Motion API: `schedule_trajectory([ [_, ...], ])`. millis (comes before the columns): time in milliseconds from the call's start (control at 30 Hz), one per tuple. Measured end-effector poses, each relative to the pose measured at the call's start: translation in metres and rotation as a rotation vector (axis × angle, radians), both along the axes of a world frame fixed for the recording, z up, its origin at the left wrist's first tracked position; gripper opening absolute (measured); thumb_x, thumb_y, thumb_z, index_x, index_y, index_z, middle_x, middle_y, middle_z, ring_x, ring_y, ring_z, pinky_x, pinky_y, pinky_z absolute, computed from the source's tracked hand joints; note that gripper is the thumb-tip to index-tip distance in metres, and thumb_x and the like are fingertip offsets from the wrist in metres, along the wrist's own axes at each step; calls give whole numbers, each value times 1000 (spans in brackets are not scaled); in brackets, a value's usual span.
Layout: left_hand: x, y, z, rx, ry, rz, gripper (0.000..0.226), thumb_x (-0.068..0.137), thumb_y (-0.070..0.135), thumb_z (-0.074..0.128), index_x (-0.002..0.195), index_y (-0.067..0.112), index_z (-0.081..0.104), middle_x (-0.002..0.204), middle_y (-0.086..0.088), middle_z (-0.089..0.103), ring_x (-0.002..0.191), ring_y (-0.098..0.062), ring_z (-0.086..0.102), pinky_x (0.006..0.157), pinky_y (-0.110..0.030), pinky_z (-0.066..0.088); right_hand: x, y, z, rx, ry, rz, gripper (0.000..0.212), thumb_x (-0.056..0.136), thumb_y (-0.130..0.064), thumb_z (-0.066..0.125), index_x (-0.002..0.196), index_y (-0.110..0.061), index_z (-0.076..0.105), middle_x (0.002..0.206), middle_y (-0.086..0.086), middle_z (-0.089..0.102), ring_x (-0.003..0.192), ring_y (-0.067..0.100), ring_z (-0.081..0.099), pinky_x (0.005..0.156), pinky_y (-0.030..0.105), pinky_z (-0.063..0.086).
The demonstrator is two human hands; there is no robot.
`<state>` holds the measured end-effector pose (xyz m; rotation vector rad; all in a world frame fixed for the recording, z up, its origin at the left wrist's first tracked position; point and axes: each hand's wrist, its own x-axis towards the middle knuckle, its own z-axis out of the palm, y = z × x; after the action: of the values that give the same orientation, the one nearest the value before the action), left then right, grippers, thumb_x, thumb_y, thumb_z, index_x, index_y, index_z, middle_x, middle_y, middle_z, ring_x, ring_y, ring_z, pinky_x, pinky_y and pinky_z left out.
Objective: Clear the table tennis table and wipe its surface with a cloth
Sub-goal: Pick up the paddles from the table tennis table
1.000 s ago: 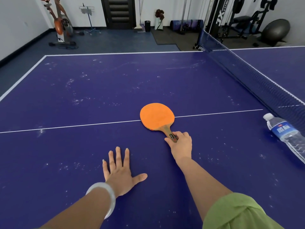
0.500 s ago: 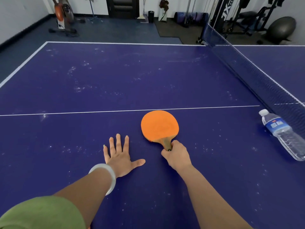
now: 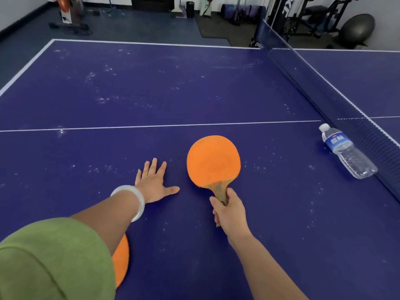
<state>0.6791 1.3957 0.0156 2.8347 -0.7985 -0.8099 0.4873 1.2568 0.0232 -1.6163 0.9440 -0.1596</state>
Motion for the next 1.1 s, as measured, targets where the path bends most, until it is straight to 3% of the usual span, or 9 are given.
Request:
schedule_trajectory([
  [100, -36, 27, 13, -25, -30, -30, 92, 91, 65, 47, 157, 24, -3, 164, -5, -14, 150, -26, -15, 122, -45, 0, -22, 18, 15, 29, 16, -28, 9, 95, -26, 63, 97, -21, 57, 67, 2, 55, 51, 9, 47, 47, 20, 45],
  [267, -119, 88, 32, -244, -11, 98, 88, 93, 57, 52, 157, 25, 3, 164, -4, -4, 151, -23, -8, 121, -42, 5, -57, 62, 42, 17, 76, 21, 17, 94, -28, 63, 92, -13, 57, 61, 1, 55, 44, 8, 46, 43, 22, 43],
  [400, -179, 142, 35, -378, -23, 342, 86, 91, 52, 60, 156, 24, 11, 159, -4, 9, 146, -23, 12, 118, -39, 17, -80, 107, 47, 15, 115, 92, 15, 94, -30, 64, 89, -17, 58, 56, -2, 54, 42, 7, 46, 42, 23, 44],
  [533, -220, 183, 32, -430, -71, 627, 81, 84, 49, 70, 148, 24, 28, 141, -3, 32, 125, -22, 34, 106, -36, 33, -85, 151, 46, 39, 126, 118, 16, 93, -31, 65, 89, -17, 59, 57, -1, 56, 43, 7, 47, 43, 22, 46],
  [767, -239, 204, 21, -425, -63, 892, 71, 75, 48, 80, 120, 10, 39, 111, 0, 36, 104, -16, 39, 98, -27, 38, -87, 190, 40, -8, 129, 208, 15, 92, -28, 66, 88, -16, 57, 60, 4, 58, 44, 8, 47, 43, 22, 45],
  [933, -235, 210, 14, -366, -53, 804, 54, 81, 49, 73, 106, 14, 42, 104, 2, 47, 102, -16, 46, 91, -27, 44, -93, 204, 31, -3, 151, 204, 14, 93, -27, 66, 90, -16, 58, 60, 4, 57, 44, 9, 47, 43, 21, 45],
  [1100, -227, 215, 14, -473, 76, 954, 46, 79, 39, 79, 98, 20, 43, 94, 4, 57, 84, -15, 57, 71, -31, 51, -101, 213, 27, 19, 173, 170, 11, 94, -26, 65, 93, -17, 58, 64, 5, 58, 47, 10, 48, 44, 21, 46],
])
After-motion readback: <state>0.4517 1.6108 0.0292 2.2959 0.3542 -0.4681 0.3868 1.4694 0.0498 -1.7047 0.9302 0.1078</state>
